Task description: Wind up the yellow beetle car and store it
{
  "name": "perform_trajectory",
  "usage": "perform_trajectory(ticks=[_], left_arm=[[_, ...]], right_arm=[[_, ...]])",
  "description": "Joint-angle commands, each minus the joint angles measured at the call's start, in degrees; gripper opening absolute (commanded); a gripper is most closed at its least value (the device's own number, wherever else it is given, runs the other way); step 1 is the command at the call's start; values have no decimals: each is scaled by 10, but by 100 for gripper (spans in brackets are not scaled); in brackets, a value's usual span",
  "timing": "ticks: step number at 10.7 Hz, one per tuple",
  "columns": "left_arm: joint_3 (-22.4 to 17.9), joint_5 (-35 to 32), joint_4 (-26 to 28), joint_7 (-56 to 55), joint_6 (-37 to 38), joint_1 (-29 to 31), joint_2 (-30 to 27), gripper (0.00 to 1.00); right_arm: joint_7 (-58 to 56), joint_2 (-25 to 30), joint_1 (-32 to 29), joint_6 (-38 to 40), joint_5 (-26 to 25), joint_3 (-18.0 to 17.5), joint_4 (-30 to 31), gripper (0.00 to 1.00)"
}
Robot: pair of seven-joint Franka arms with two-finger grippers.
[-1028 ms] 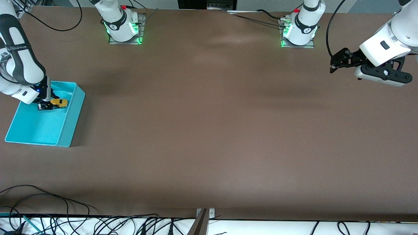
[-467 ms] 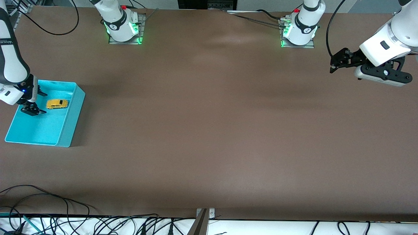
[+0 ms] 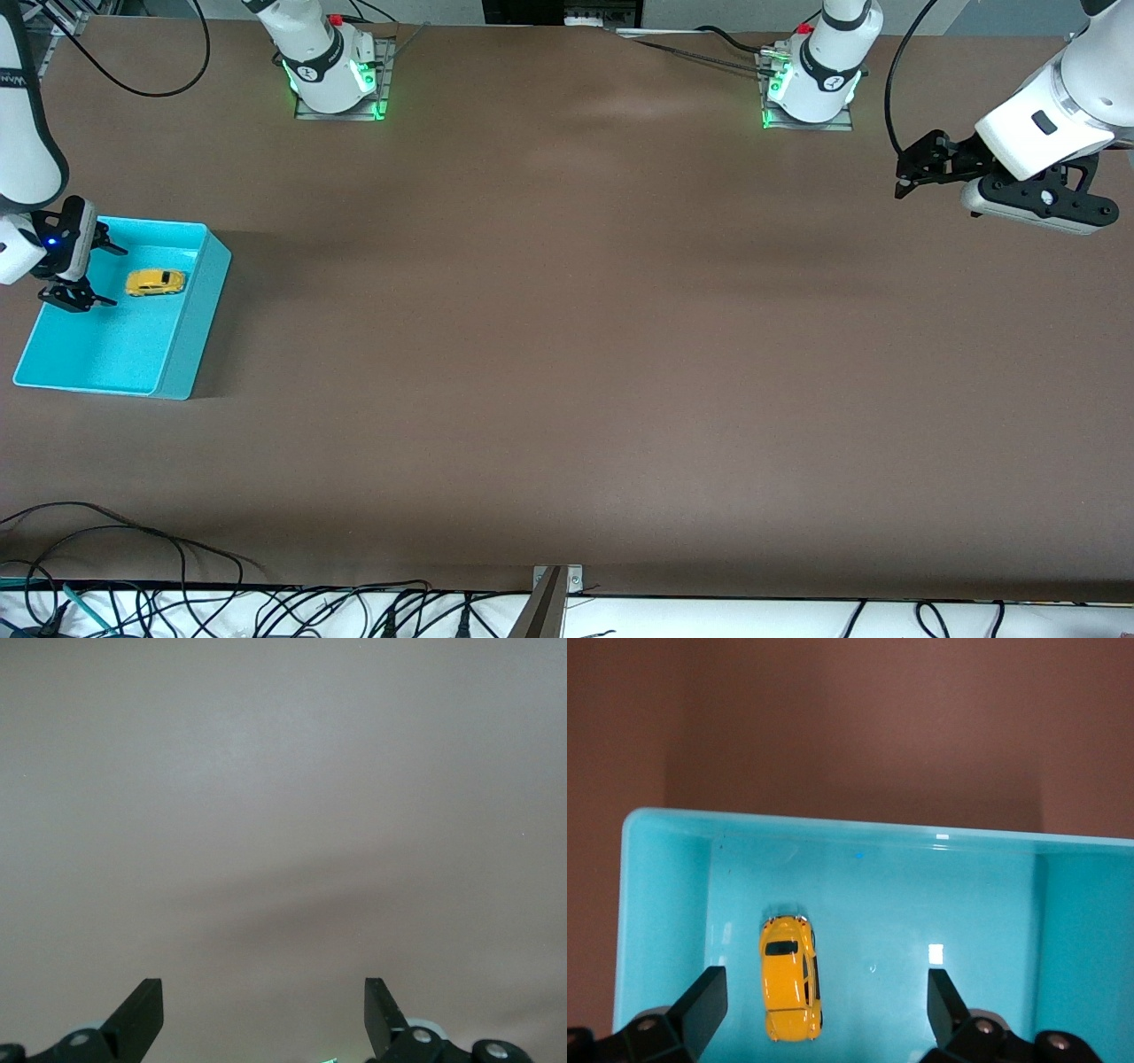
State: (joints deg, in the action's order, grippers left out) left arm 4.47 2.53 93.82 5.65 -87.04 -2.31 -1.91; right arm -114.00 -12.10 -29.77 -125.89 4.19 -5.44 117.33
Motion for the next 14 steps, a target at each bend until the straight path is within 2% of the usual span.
perform_trajectory(ticks=[1,5,10,14], left_arm=[[-2,3,-16,-7,13,-4,5,100],[-2,3,-16,-7,15,-4,5,100],[-3,3,-16,-7,16,-4,5,100],[-3,3,-16,-7,16,-3,5,100]], right_arm=[[138,43,37,33,7,0,9,100],[412,94,110,60,7,0,11,100],[680,159,177,104,7,0,0,100],[889,158,237,168,-1,1,-82,100]])
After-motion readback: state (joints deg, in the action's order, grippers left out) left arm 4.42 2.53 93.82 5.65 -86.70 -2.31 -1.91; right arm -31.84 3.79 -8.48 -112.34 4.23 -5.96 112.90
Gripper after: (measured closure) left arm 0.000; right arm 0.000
